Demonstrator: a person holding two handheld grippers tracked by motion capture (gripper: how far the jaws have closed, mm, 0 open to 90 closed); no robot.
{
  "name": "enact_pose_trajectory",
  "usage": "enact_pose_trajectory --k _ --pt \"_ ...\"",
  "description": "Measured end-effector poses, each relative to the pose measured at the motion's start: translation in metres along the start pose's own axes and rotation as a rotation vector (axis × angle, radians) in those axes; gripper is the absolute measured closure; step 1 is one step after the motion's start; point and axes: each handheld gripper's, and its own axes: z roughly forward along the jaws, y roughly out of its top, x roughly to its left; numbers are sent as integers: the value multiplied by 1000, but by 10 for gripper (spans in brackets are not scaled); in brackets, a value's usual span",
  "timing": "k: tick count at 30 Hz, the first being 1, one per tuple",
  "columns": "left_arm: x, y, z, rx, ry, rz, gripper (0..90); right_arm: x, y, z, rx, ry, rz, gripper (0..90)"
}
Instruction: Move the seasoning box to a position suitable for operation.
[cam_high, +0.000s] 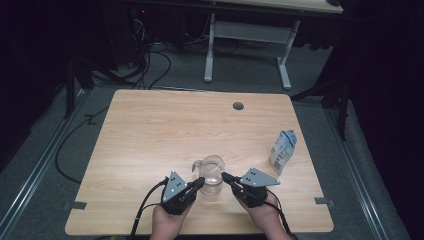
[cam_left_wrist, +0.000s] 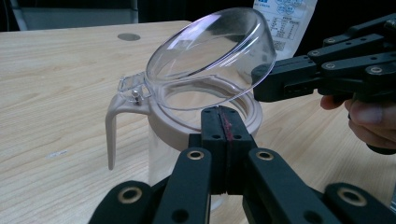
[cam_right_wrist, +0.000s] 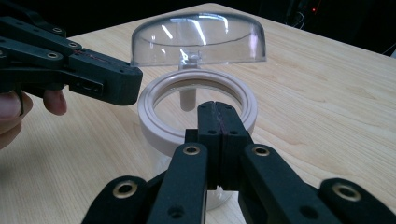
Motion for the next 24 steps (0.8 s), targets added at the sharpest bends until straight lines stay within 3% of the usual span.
enact_pose_trajectory --k 15,24 --pt "4 4 -3 -30 0 -19 900 0 -2 0 -14 -1 -13 900" --pt "15 12 -9 -74 25 -43 899 0 -3 0 -23 3 -2 900"
